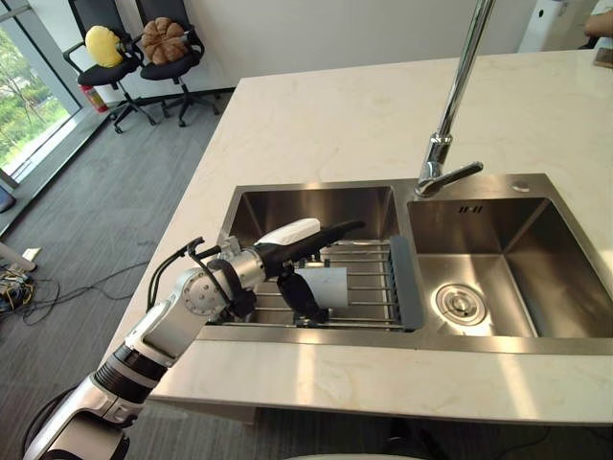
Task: Walk over to the sink, pick up the cup, carry it to the dishwasher, place the cup inside the dishwasher, then close the dishwasher door
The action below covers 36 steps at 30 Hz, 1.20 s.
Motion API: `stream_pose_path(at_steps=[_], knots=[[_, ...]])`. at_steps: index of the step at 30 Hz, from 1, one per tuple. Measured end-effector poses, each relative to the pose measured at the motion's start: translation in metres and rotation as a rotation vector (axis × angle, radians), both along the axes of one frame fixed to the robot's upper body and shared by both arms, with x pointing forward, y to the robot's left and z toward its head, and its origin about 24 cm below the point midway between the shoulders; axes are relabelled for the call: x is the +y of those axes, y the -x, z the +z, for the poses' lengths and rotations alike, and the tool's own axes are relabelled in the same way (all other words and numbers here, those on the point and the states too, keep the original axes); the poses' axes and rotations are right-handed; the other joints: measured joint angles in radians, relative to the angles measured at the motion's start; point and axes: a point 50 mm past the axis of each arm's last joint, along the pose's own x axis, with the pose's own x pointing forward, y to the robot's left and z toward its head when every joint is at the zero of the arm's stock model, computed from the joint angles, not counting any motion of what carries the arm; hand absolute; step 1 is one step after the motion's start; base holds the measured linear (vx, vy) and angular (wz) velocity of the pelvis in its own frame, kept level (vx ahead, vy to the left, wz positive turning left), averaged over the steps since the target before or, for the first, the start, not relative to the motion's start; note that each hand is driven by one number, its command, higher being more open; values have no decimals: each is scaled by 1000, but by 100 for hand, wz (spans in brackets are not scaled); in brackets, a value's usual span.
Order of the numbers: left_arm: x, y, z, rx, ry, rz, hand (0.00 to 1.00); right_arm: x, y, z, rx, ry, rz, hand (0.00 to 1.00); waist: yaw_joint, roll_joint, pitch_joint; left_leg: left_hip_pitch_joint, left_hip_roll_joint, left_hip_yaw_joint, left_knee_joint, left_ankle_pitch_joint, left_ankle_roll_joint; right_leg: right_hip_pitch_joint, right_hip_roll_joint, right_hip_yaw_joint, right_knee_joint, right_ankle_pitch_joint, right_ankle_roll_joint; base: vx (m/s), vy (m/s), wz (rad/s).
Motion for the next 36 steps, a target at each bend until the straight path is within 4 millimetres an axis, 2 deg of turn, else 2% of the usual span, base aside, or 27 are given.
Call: stream_pose_path(at_steps=[10,16,24,36], knots=[[-1,0,6,-141,93,68,100,1,1,0,5,-5,-4,100,19,-4,-1,-3,0,-3,-1,0,0,-1,0,-1,0,0,0,-11,-8,0],[-5,6,-6,-139,86,63,100,2,3,-1,10,-10,-6,100,21,-10,0,-3,0,-3,-1,0,0,-1,0,-1,0,0,0,-13,-8,0],[3,8,-30,-58,8,83,100,1,1,0,8,-5,6,100,18,-19,-4,5,0,0,-1,0,0,6,0,-5,-7,3,-4,0,0,0],[0,11,-39,-26,-39,53,100,-2,-2,1,3,4,43,100,10,-22,-5,11,1,-5,-8,0,0,21,1,-16,-22,6,-4,-12,-10,1]])
